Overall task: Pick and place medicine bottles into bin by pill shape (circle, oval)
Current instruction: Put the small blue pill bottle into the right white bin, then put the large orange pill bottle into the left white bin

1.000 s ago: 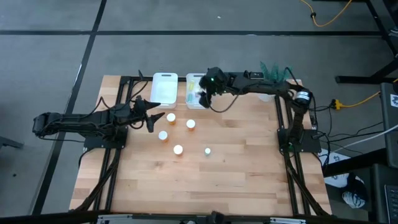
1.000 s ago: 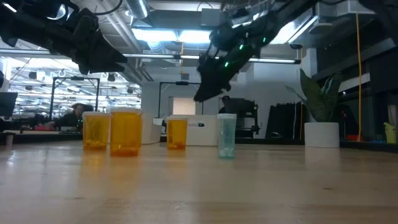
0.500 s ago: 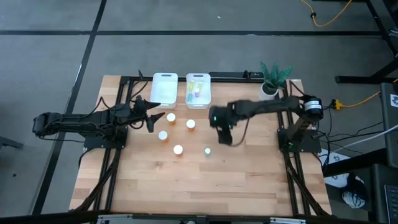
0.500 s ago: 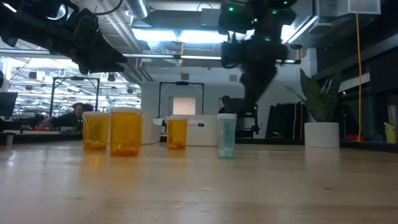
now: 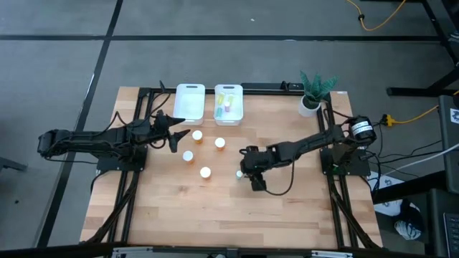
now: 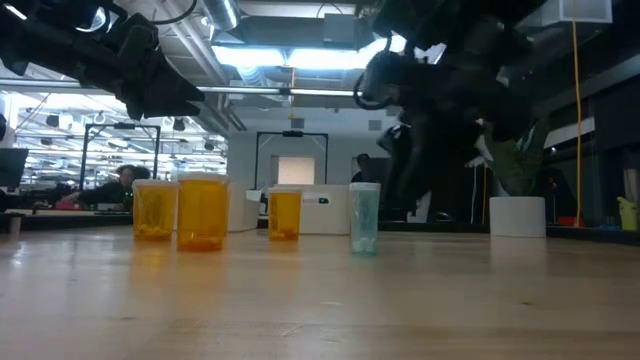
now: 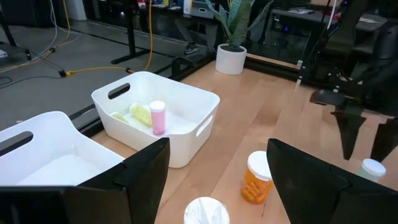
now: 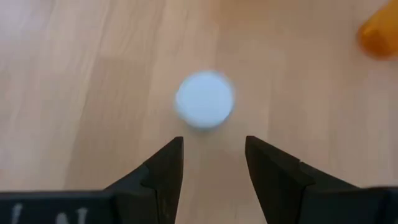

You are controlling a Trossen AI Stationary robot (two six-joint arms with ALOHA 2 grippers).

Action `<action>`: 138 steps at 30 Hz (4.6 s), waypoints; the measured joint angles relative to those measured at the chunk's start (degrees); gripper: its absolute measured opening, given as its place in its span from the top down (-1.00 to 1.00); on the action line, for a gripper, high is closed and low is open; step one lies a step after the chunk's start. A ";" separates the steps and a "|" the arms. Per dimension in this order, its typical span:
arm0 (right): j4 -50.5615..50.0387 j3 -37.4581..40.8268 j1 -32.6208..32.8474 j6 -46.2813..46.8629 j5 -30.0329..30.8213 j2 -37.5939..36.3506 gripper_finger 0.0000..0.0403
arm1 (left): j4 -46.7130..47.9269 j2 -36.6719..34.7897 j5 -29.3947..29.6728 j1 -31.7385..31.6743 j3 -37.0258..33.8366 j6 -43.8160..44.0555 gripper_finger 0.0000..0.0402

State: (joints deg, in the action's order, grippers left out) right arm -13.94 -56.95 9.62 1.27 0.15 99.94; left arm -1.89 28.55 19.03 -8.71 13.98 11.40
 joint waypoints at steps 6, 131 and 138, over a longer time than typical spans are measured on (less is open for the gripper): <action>3.98 1.18 0.09 0.09 0.23 0.02 0.13 | 0.00 0.01 0.00 0.00 0.00 0.00 -0.30; -25.60 -21.12 -21.04 2.05 0.17 -4.22 0.15 | 0.60 0.01 0.00 0.02 0.00 -2.89 -0.30; -34.12 -17.76 -14.65 1.53 0.19 -3.85 0.15 | 0.59 0.01 -4.02 1.08 0.00 -0.15 -0.30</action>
State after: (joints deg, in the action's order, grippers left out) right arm -48.05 -74.70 -5.03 2.80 0.34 96.10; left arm -1.30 28.56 15.01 -7.63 13.98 11.25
